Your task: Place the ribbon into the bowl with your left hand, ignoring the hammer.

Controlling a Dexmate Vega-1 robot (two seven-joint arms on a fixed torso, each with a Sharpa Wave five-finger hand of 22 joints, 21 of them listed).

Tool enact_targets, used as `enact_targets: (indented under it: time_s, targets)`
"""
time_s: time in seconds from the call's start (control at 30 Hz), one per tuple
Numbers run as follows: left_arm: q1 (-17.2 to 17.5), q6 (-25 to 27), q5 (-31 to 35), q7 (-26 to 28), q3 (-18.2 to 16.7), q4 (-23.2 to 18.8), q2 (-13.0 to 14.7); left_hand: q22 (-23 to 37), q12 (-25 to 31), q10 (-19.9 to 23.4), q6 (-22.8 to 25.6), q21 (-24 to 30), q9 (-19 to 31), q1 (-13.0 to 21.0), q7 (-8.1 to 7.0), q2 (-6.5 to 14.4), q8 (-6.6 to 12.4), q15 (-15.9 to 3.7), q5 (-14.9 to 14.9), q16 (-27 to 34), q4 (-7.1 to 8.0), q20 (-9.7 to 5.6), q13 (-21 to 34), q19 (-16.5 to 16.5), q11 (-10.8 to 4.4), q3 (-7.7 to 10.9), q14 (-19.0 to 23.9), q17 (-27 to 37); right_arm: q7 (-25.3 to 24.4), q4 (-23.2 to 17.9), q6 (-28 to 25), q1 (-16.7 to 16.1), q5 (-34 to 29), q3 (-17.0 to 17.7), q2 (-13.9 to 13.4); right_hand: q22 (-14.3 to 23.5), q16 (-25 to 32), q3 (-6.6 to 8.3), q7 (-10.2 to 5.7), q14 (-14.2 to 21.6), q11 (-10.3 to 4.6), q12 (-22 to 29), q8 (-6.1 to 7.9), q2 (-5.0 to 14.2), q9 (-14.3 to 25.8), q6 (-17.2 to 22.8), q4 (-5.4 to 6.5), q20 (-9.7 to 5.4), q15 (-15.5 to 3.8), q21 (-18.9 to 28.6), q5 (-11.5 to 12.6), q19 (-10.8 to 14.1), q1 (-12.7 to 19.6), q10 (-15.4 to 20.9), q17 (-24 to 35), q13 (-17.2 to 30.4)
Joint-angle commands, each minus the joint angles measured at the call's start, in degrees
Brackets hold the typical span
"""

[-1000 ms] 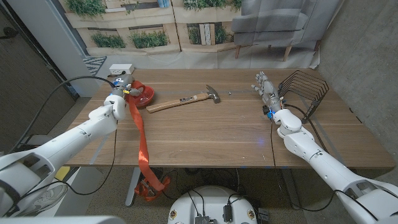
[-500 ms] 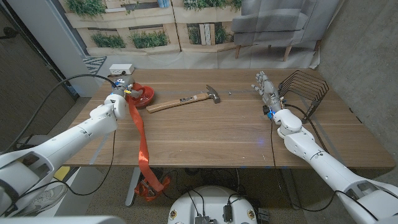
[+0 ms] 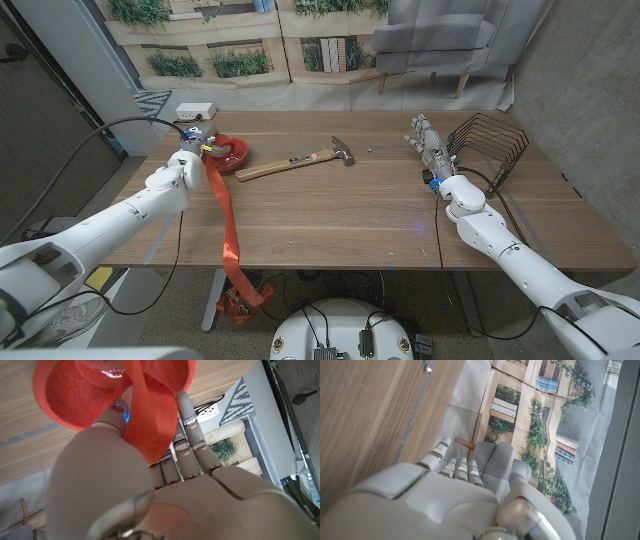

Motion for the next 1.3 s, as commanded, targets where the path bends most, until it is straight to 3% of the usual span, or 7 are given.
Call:
enact_targets:
  time_s: [0.03, 0.23, 0.37, 0.43, 0.77, 0.93, 1.3]
  targets:
    - [-0.4, 0.3, 0.9, -3.6, 0.5, -0.9, 0.7, -0.2, -0.5, -2.6, -2.3, -1.0, 0.0, -1.7, 0.11, -1.1, -0.77, -7.38, 0.5, -0.8, 0.65, -1.59, -1.0, -1.2, 0.79, -0.24, 1.3, -1.2, 0.2, 0.4, 0.0, 0.4, 0.0, -0.1, 0.2, 0.2, 0.2, 0.34, 0.02, 0.4, -0.41, 0.2, 0.1, 0.07, 0.3, -0.1, -0.06, -0.05, -0.13, 0.2, 0.0, 0.5, -0.5, 0.2, 0.1, 0.3]
    - [-0.6, 0.4, 1.0, -5.1, 0.5, -1.6, 1.0, -0.4, -0.6, -7.9, -7.1, -3.8, -0.3, -4.1, 0.59, -2.7, -1.35, -5.45, 0.8, -1.5, 0.99, 0.91, -3.0, -4.0, 1.85, -0.75, -5.8, -2.8, 0.4, 0.6, 0.0, 0.6, -0.1, -0.2, 0.2, 0.2, 0.2, 0.35, 0.02, 0.4, -0.34, 0.2, 0.11, 0.08, 0.3, -0.1, -0.06, -0.04, -0.13, 0.2, 0.0, 0.5, -0.5, 0.3, 0.1, 0.3]
    - [-0.6, -0.5, 0.5, -6.4, 0.3, -1.9, 1.4, -0.4, -0.7, -15.6, -11.6, -7.5, -0.7, -4.8, 1.09, -3.6, -1.11, -1.26, 1.3, -1.5, 0.65, 3.63, -5.3, -8.1, 3.06, -1.36, -15.4, -4.1, 0.3, 0.7, 0.0, 0.6, 0.0, -0.2, 0.3, 0.2, 0.2, 0.37, 0.02, 0.4, -0.32, 0.2, 0.1, 0.08, 0.3, -0.1, -0.07, -0.06, -0.17, 0.2, 0.0, 0.5, -0.5, 0.2, 0.1, 0.3]
    - [-0.7, -0.7, 0.7, -6.8, 0.4, -2.1, 1.6, -0.4, -0.5, -16.8, -12.7, -8.5, -0.7, -5.0, 0.98, -3.6, -1.11, -0.2, 1.4, -1.6, 0.64, 4.3, -5.9, -9.3, 3.46, -1.51, -17.7, -4.4, 0.3, 0.8, 0.0, 0.7, 0.1, -0.1, 0.3, 0.2, 0.2, 0.37, 0.02, 0.4, -0.32, 0.2, 0.12, 0.08, 0.3, -0.1, -0.07, -0.06, -0.18, 0.2, 0.0, 0.5, -0.5, 0.2, 0.1, 0.3]
    - [-0.2, -0.8, 0.7, -6.5, -0.4, -2.9, 1.7, -0.4, -0.3, -20.5, -16.1, -11.2, -0.9, -5.8, 1.21, -3.7, -1.28, 1.51, 1.4, -1.4, 0.8, 5.92, -7.4, -12.0, 4.21, -2.43, -22.7, -5.0, 0.6, 1.3, 0.0, 1.1, 0.0, -0.3, 0.5, 0.2, 0.2, 0.4, 0.01, 0.4, -0.39, 0.2, 0.11, 0.09, 0.3, -0.1, -0.08, -0.03, -0.13, 0.2, 0.0, 0.5, -0.5, 0.3, 0.1, 0.3]
    - [0.6, -1.0, 0.0, -5.3, -1.5, -3.7, 1.7, -0.4, -0.5, -24.8, -20.5, -14.6, -1.0, -7.3, 0.98, -3.9, -1.56, 3.57, 1.4, -1.5, 1.36, 9.86, -8.7, -16.5, 4.66, -4.54, -28.4, -5.5, 0.6, 1.6, 0.1, 1.3, 0.0, -0.3, 0.6, 0.2, 0.2, 0.42, -0.03, 0.4, -0.41, 0.2, 0.11, 0.09, 0.3, -0.1, -0.09, -0.05, -0.18, 0.2, 0.0, 0.5, -0.5, 0.3, 0.1, 0.3]
    - [2.0, -2.5, -1.5, -2.6, -3.4, -4.3, 1.8, -0.3, -0.2, -30.2, -26.7, -19.4, -1.3, -11.5, 0.4, -3.3, -1.54, 4.79, 1.6, -1.5, 3.32, 12.49, -10.4, -22.0, 5.25, -7.68, -34.7, -6.3, 0.7, 2.2, 0.2, 1.5, 0.0, -0.4, 0.8, 0.2, 0.2, 0.44, 0.01, 0.4, -0.4, 0.2, 0.1, 0.07, 0.3, -0.2, -0.1, -0.03, -0.11, 0.2, 0.0, 0.5, -0.5, 0.3, 0.1, 0.3]
